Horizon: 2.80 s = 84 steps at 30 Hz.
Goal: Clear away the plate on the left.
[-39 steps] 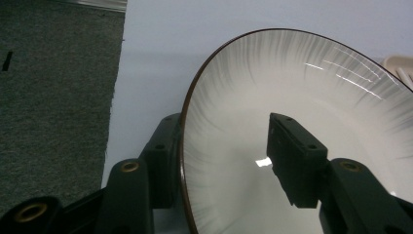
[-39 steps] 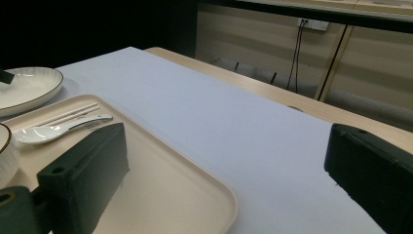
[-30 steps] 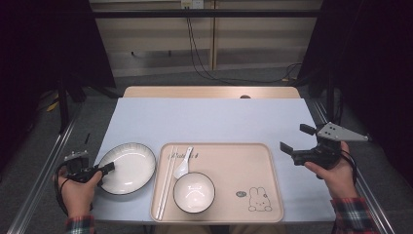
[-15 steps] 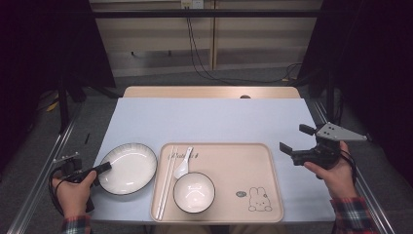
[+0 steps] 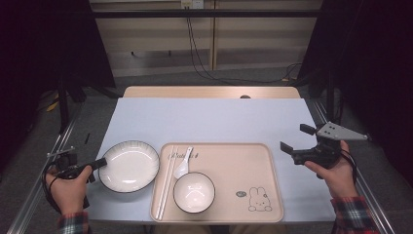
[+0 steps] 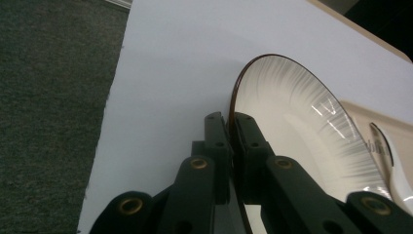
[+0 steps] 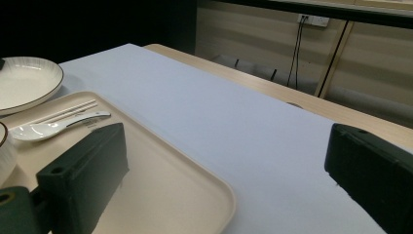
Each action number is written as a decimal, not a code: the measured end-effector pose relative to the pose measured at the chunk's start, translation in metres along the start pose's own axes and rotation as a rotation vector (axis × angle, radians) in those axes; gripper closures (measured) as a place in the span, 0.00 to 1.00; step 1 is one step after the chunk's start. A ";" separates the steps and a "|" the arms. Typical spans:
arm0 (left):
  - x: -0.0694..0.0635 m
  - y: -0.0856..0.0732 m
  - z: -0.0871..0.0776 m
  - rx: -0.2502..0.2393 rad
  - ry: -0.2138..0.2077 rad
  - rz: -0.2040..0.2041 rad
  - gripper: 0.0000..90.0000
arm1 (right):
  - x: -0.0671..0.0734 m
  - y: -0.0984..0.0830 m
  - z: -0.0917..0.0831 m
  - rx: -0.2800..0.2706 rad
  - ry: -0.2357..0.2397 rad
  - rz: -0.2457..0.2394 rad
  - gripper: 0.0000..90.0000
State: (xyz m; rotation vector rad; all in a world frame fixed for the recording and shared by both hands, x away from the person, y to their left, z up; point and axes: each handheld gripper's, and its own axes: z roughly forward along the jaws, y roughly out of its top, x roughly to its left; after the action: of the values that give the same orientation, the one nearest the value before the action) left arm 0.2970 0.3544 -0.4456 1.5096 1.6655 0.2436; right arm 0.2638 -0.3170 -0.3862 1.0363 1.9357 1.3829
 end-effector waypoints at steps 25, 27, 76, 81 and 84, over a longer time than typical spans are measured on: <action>-0.041 0.033 0.001 0.027 -0.041 0.101 0.95 | 0.000 0.000 0.005 0.010 0.010 -0.010 0.01; -0.046 0.038 0.001 0.011 -0.048 0.105 0.95 | 0.001 0.000 0.008 0.020 0.007 -0.015 0.01; -0.249 0.056 0.078 0.046 -0.468 0.332 0.95 | 0.049 0.043 0.117 0.137 0.347 0.206 0.58; -0.251 0.053 0.080 0.036 -0.477 0.340 0.95 | 0.045 0.043 0.113 0.148 0.344 0.243 0.61; -0.252 0.052 0.081 0.041 -0.474 0.349 0.95 | 0.045 0.043 0.110 0.145 0.341 0.268 0.65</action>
State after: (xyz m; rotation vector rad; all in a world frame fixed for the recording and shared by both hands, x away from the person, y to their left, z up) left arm 0.3666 0.1128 -0.3490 1.7246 1.0388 0.0284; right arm 0.3371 -0.2137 -0.3814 1.2288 2.2316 1.6764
